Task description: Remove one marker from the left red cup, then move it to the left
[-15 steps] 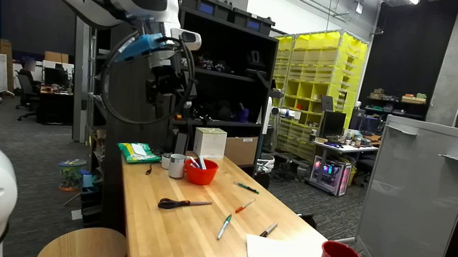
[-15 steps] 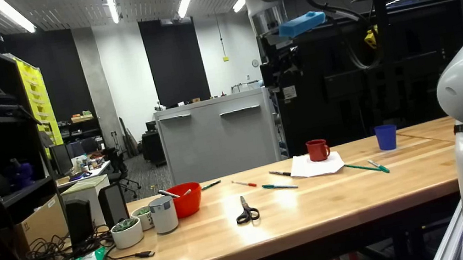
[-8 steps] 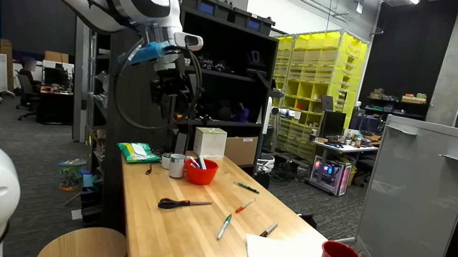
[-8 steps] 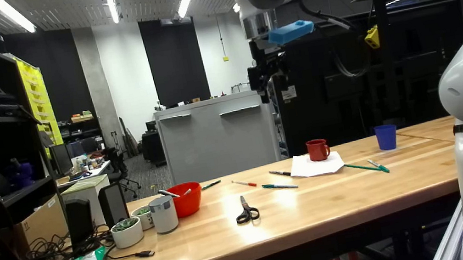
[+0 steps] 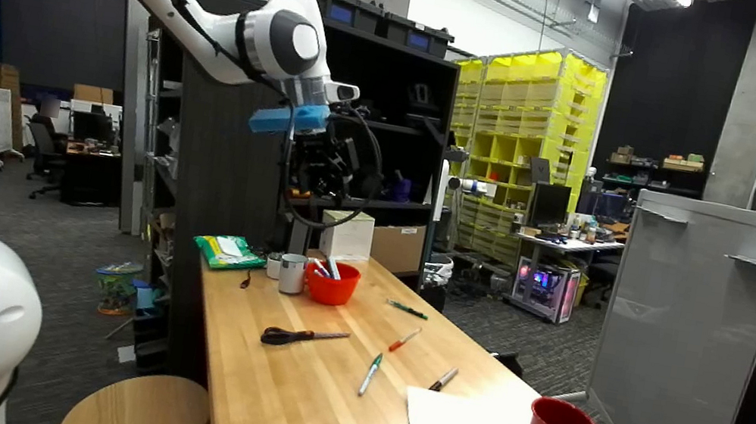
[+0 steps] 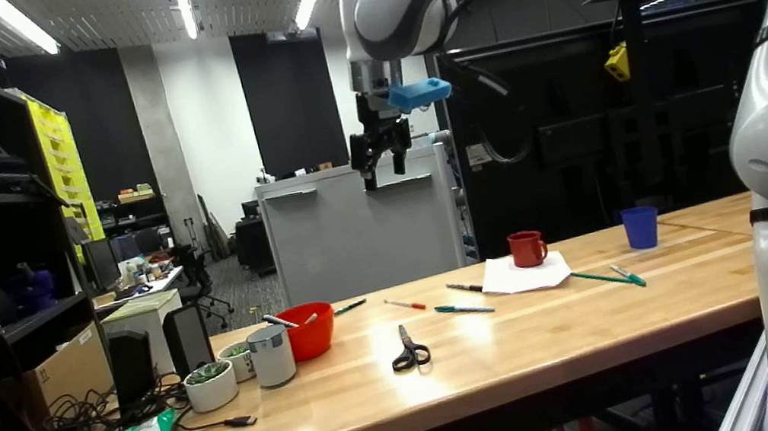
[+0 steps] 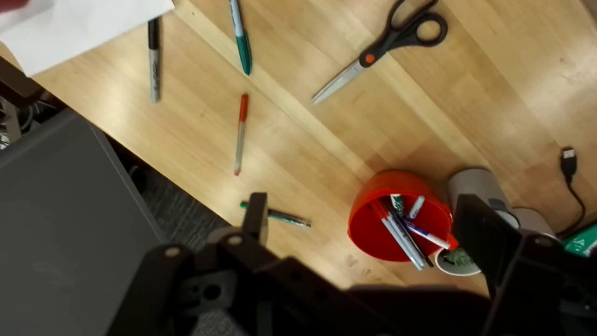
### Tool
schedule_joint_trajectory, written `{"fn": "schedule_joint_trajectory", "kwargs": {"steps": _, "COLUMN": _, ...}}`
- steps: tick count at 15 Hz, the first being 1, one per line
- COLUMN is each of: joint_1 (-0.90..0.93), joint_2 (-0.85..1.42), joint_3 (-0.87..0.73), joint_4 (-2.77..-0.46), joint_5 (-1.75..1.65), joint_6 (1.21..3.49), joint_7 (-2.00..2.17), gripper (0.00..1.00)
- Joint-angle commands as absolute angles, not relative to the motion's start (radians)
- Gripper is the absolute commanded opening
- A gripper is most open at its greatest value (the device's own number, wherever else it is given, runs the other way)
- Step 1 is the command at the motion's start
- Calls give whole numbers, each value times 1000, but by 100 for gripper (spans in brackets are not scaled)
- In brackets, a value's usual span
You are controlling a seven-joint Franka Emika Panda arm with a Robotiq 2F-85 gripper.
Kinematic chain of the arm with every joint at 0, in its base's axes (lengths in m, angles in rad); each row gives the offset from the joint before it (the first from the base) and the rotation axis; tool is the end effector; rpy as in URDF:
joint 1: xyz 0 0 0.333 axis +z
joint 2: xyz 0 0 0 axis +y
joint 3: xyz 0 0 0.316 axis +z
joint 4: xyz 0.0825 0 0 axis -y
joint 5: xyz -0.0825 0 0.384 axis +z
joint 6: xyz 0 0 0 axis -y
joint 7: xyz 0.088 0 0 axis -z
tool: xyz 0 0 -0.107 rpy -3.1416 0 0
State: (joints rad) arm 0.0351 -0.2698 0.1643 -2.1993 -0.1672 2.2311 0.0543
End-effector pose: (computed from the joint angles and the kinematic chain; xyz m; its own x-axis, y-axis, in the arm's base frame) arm 0.4905 0.0995 0.5247 0.9251 0.2437 0.2914 0.1961 -0.9634 0.1829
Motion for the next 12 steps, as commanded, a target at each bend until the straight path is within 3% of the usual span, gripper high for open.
{"fn": "schedule_joint_trajectory", "kwargs": {"steps": 1, "joint_1": 55, "joint_2": -223, "joint_3": 148, "joint_4": -2159, "joint_5": -170, "joint_6": 2231, "joint_7": 48, "gripper": 100}}
{"fn": "schedule_joint_trajectory", "kwargs": {"steps": 12, "joint_1": 59, "joint_2": 9, "joint_3": 130, "joint_4": -1991, "joint_5": -185, "joint_6": 2285, "joint_7": -59, "gripper": 100}}
